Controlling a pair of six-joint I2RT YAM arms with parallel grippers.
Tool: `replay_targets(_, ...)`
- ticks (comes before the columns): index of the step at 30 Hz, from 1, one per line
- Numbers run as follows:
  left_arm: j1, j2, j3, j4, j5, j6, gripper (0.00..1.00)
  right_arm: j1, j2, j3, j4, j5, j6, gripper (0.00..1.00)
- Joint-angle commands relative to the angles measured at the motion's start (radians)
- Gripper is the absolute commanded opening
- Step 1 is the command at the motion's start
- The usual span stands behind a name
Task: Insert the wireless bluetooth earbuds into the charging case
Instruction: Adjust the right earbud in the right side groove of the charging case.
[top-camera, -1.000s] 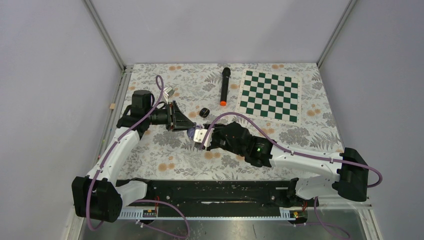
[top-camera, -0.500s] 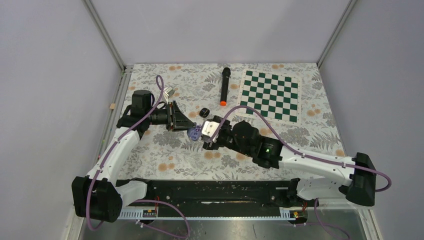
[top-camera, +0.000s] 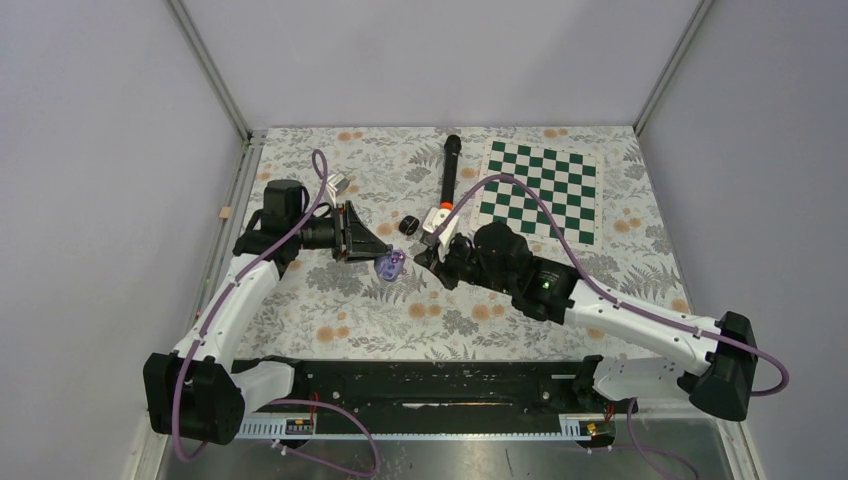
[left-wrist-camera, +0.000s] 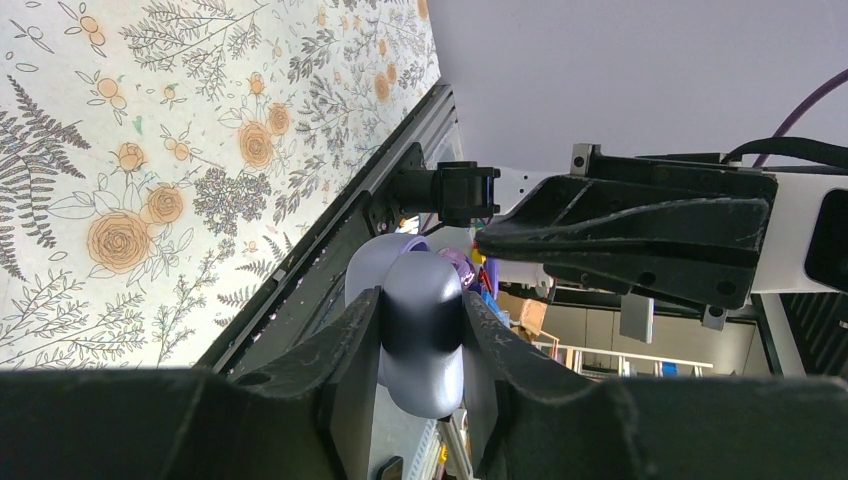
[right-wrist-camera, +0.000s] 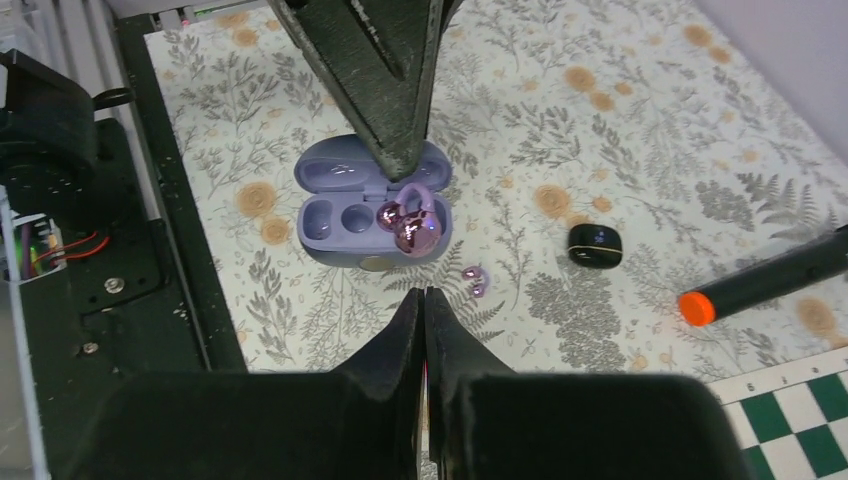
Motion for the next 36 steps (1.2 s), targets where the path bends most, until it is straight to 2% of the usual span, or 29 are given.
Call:
replay_targets(1,-0.004,-0.004,0.047,0.042,0.036,0.011,0.00,0.000,0.027,0.067,-0.024,-0.085,0.058,0.00)
replay_targets(9,-0.005,-0.005,0.048,0.042,0.034,0.010,0.00,0.001,0.067,0.099,-0.050,-0.113,0.054,0.00)
replay_targets(36,-0.004,-0.017,0.042,0.042,0.037,0.007,0.00,0.000,0.111,0.126,0.011,-0.029,0.017,0.00)
